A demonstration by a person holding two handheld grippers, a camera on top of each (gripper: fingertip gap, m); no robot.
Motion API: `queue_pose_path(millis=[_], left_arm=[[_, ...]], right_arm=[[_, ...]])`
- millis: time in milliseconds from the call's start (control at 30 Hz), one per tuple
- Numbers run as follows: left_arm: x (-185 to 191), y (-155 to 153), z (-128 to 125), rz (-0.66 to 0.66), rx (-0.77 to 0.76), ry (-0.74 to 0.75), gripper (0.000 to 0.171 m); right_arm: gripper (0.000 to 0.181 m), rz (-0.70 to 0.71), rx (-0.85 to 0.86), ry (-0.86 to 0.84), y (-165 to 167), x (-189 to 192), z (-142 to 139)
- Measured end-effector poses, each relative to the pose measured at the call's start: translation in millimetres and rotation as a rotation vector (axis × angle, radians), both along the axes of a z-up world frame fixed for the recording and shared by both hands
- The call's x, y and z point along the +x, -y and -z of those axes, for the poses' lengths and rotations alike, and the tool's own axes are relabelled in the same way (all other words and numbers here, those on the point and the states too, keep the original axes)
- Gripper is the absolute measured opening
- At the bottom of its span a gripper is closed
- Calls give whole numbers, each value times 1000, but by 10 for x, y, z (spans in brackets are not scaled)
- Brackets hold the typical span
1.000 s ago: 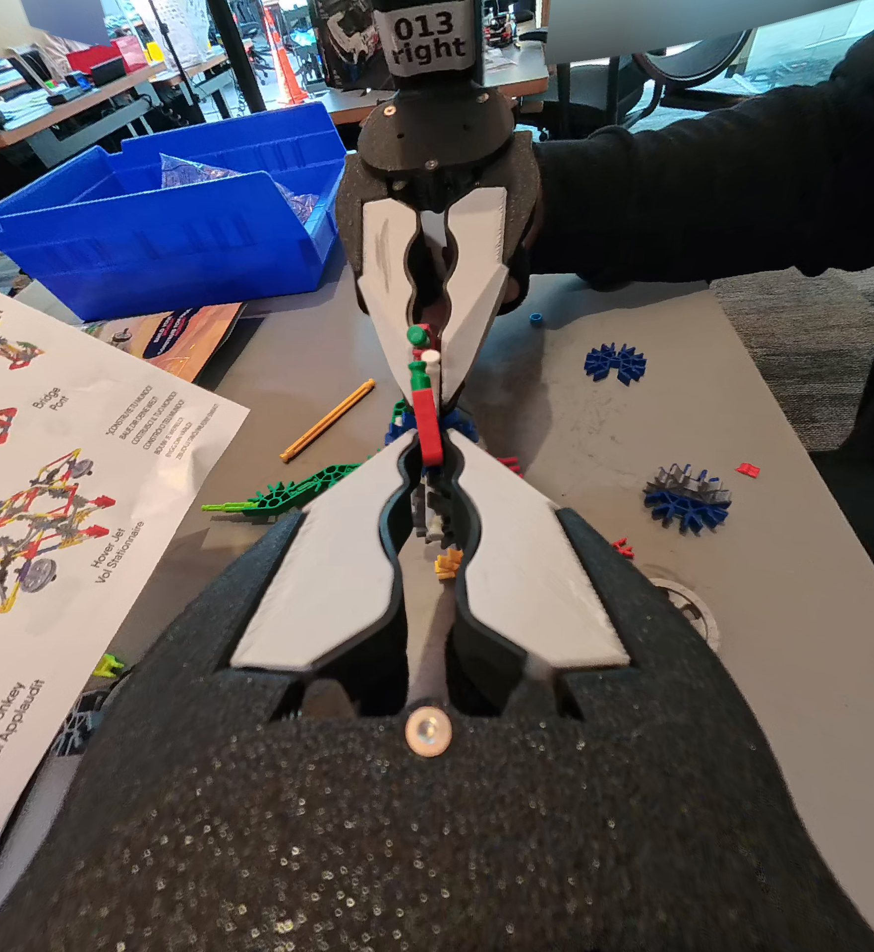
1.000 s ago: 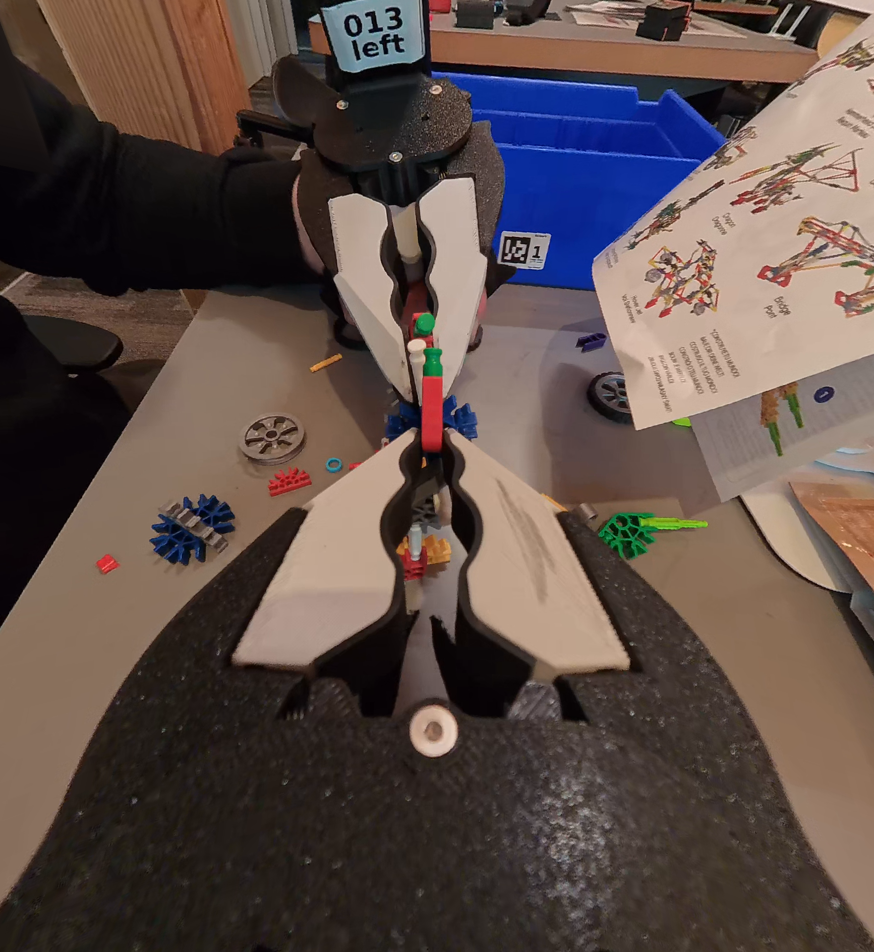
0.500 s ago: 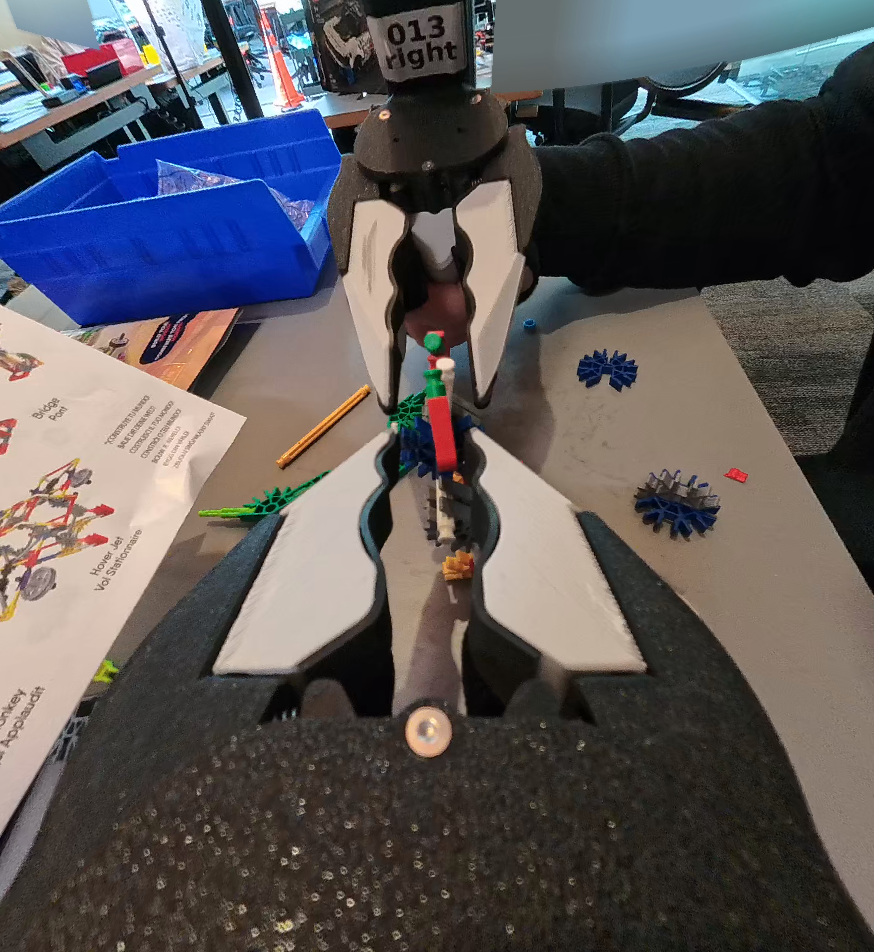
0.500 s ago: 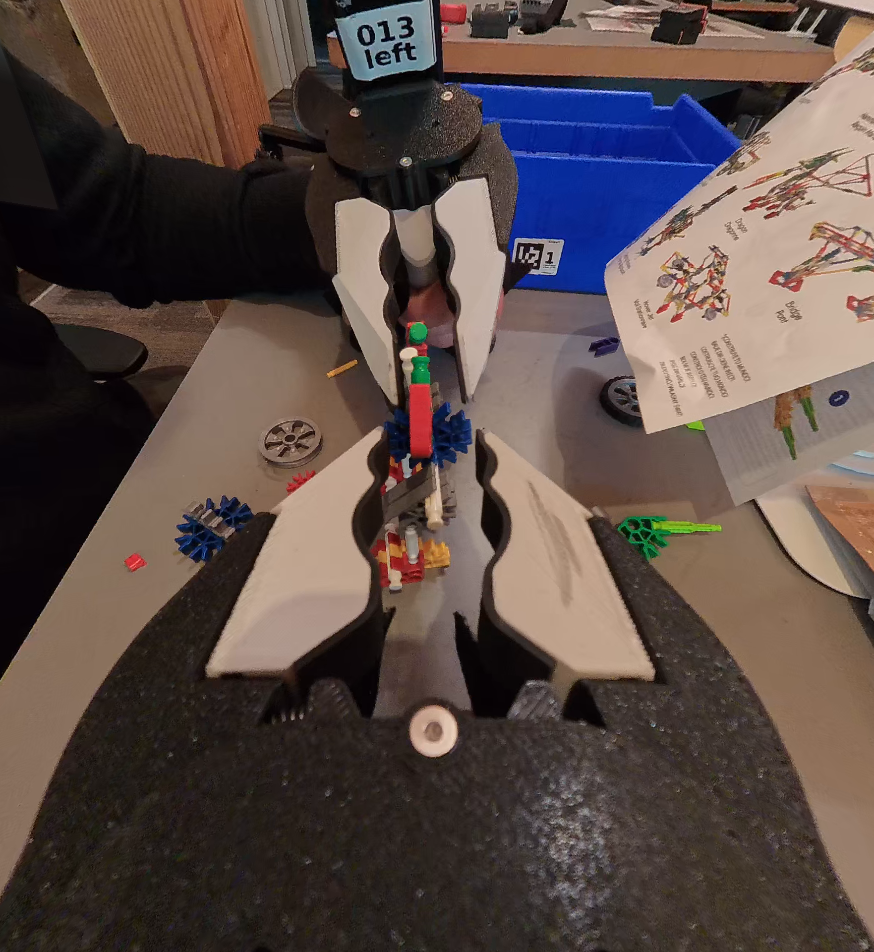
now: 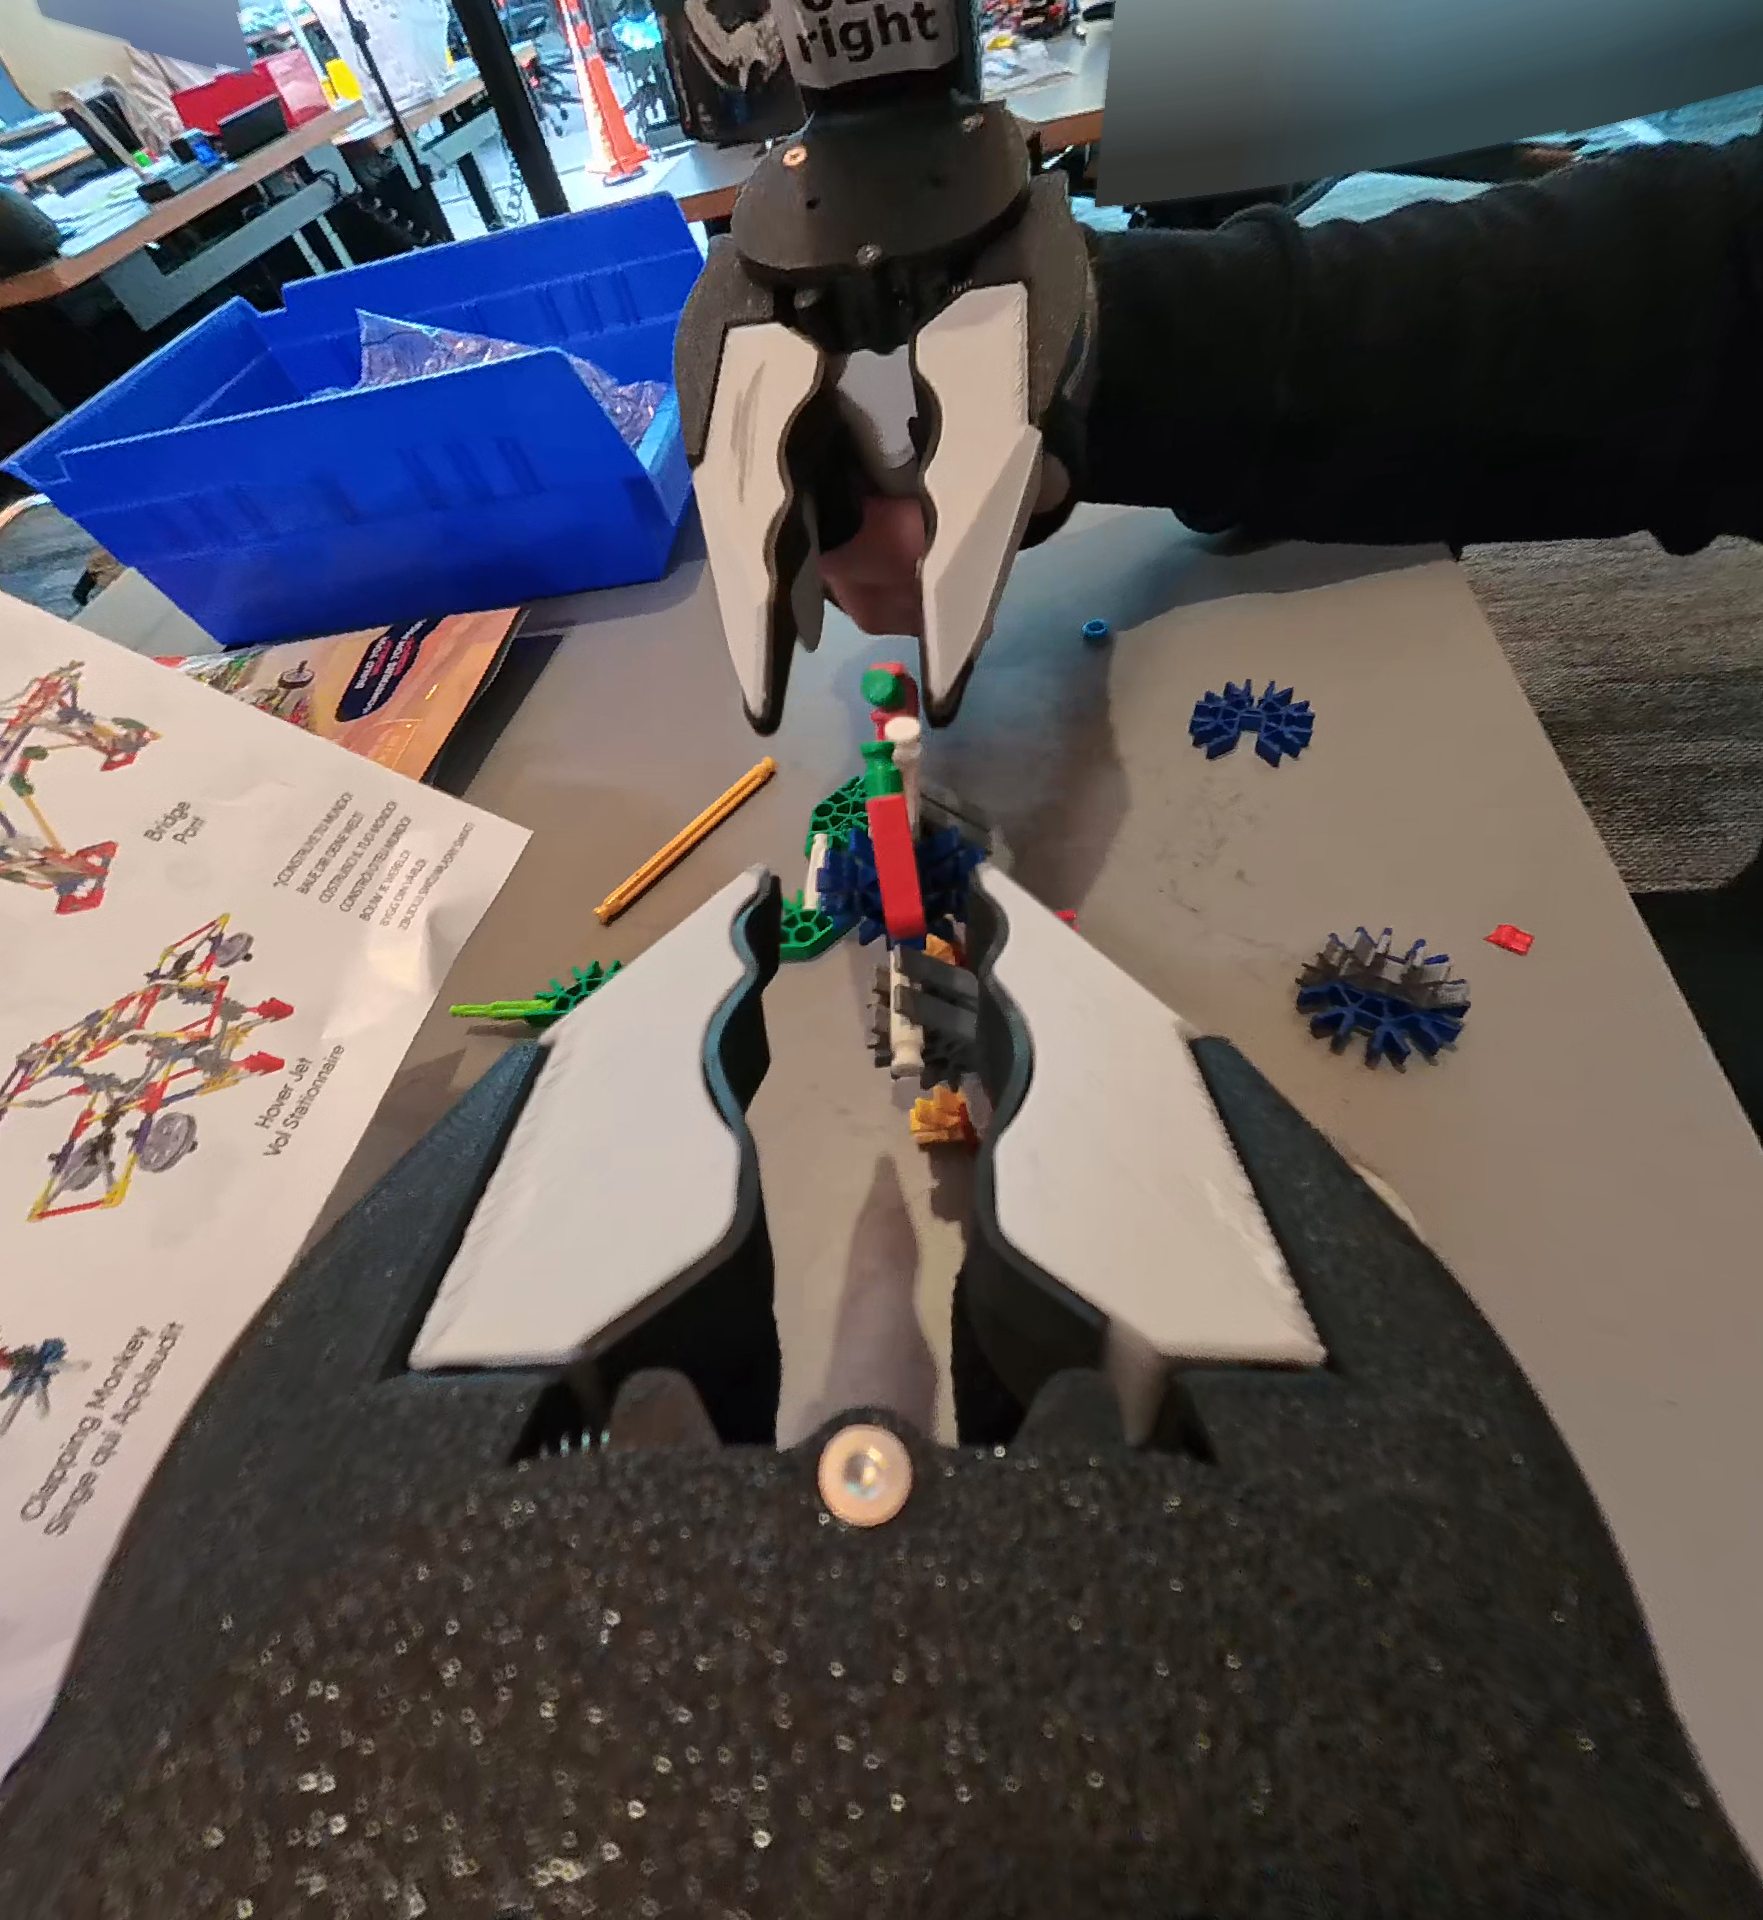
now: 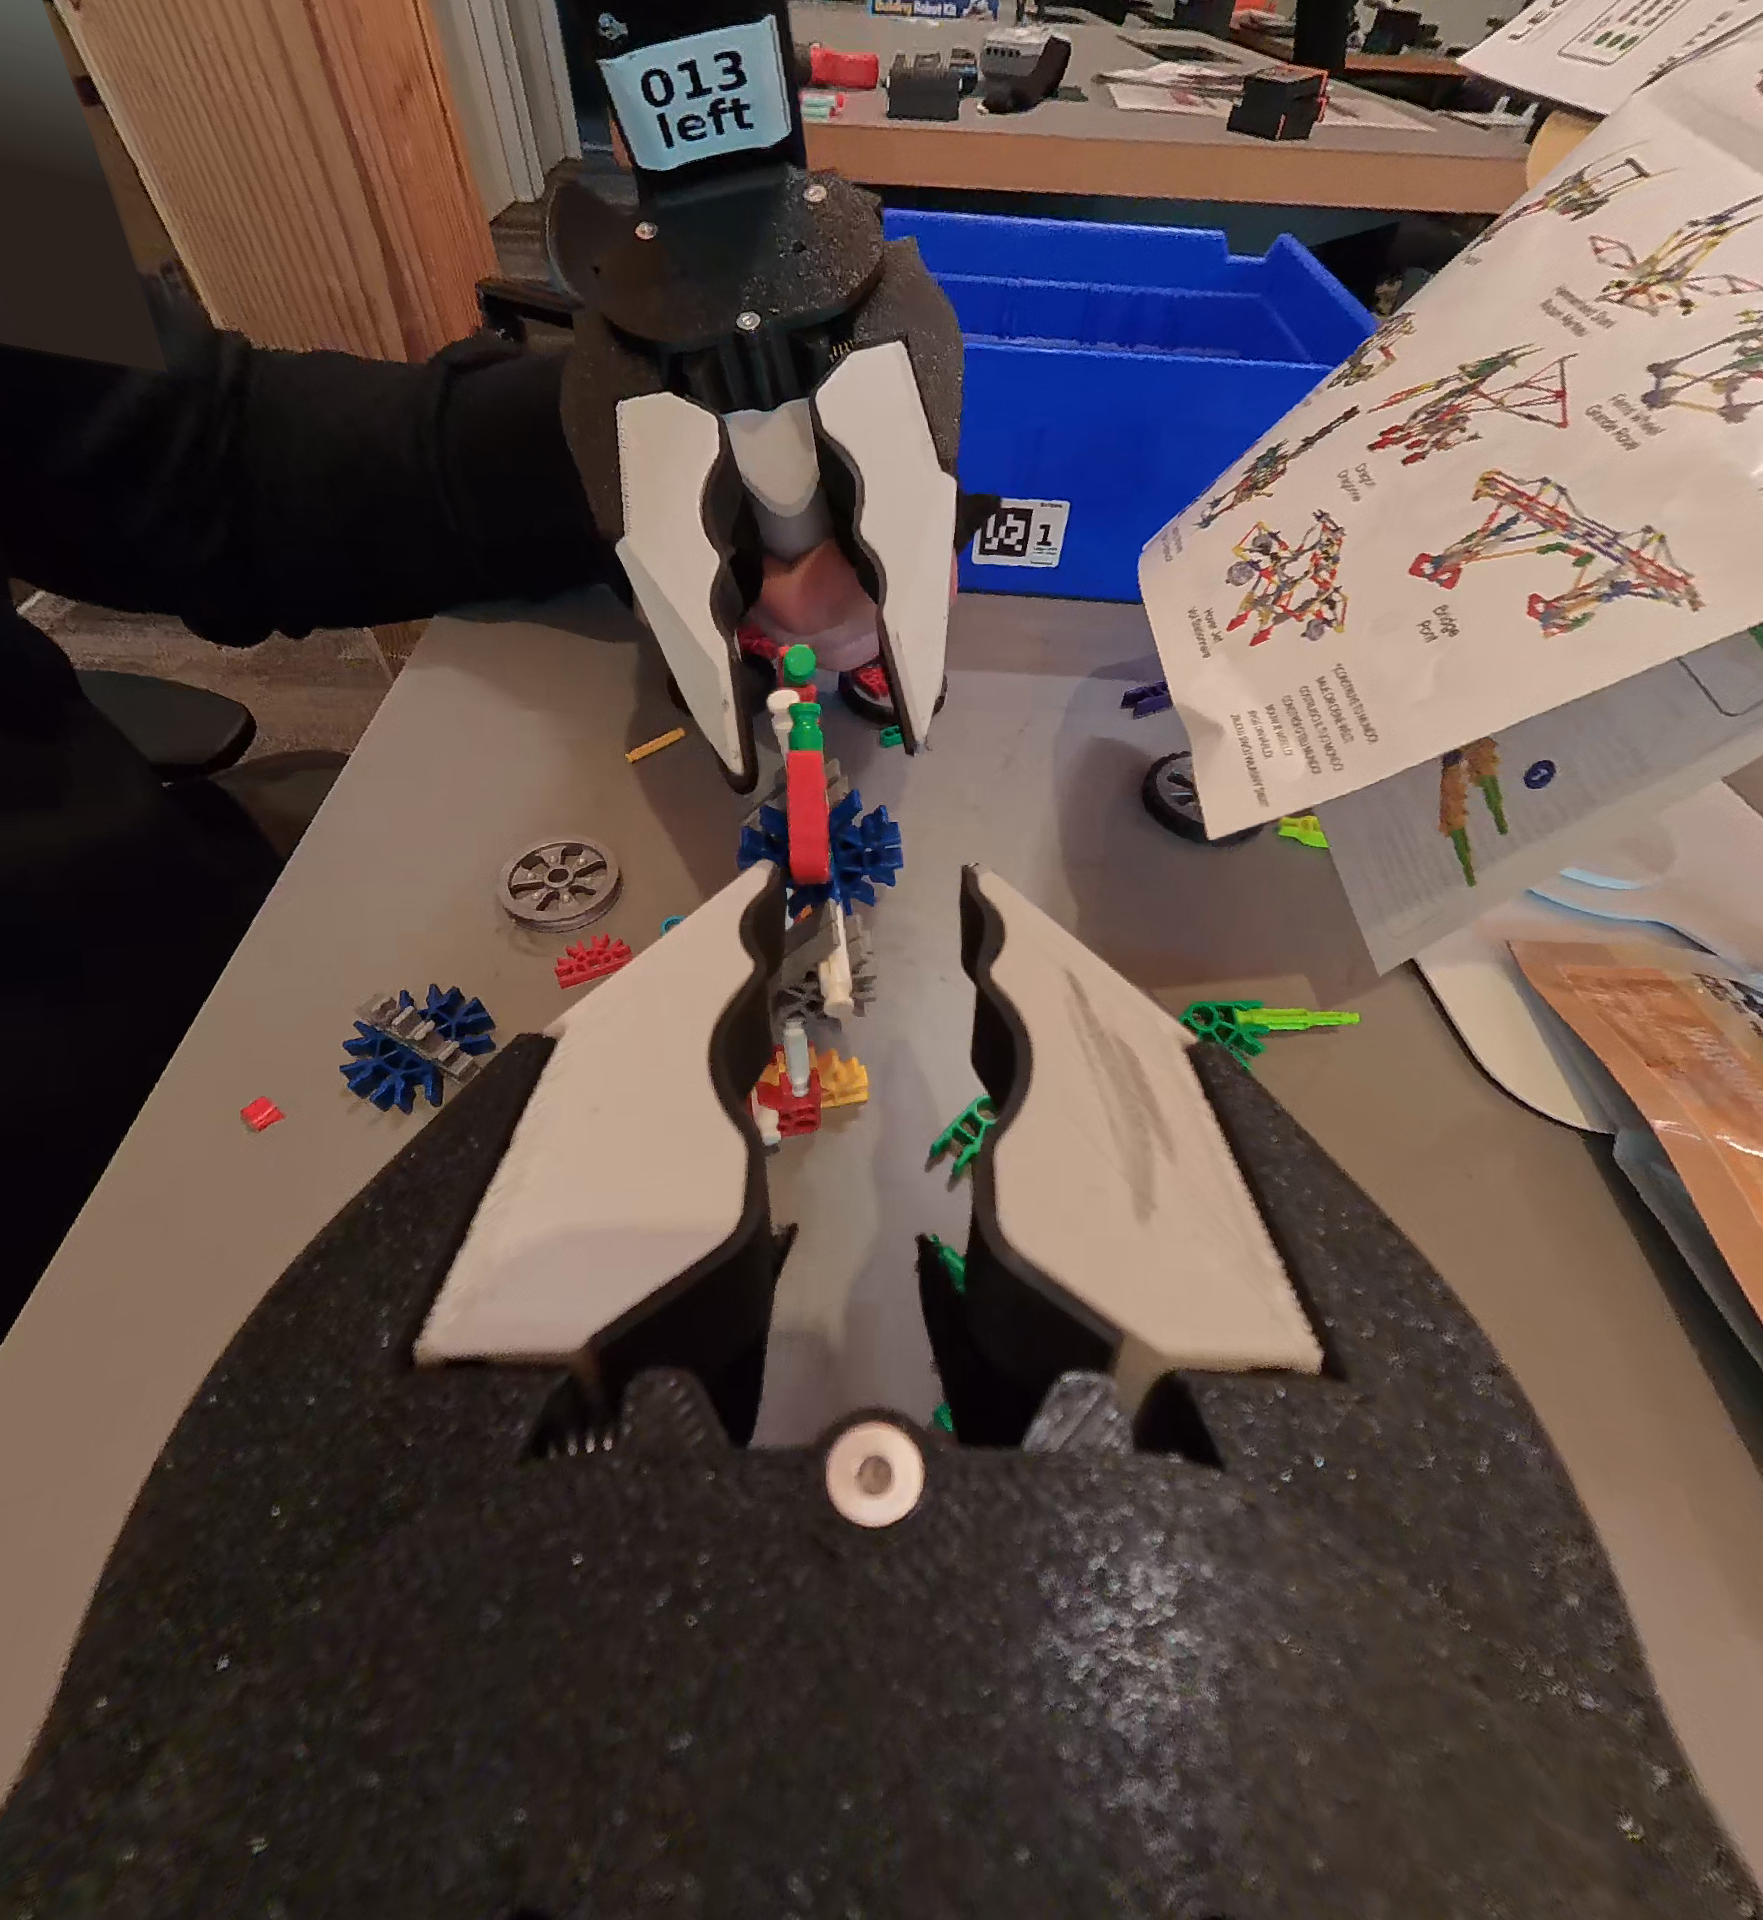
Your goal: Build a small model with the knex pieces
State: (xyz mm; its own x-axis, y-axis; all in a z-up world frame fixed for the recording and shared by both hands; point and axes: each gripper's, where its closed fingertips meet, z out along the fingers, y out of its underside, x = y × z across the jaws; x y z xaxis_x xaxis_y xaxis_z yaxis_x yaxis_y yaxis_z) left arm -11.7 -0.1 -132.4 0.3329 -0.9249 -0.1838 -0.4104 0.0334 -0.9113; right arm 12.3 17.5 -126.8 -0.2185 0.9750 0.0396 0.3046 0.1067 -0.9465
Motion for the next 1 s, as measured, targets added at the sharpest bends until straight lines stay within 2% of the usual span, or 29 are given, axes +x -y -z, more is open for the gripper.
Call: queue_pose_path(millis=[167, 267, 367, 467, 633, 800, 1000], left_arm=[[-29, 10, -87, -10, 25, 22, 34], [-43, -2, -114, -22, 25, 48, 34], [-40, -7, -99, -23, 20, 52, 35], [-17, -1, -78, -17, 17, 47, 35], [38, 25, -58, -3, 16, 39, 36], [33, 19, -33, -6, 13, 37, 37], [12, 2, -30, -14, 8, 42, 37]], right_arm=[[31, 55, 10, -29, -95, 112, -90], [26, 172, 86, -64, -184, 220, -242], [26, 227, 142, -49, -12, 312, -295], [33, 177, 146, 48, 417, 335, -121], [40, 104, 192, 253, 1016, 251, 356], [39, 79, 244, 408, 1136, 169, 779], [22, 31, 249, 416, 1207, 83, 821]])
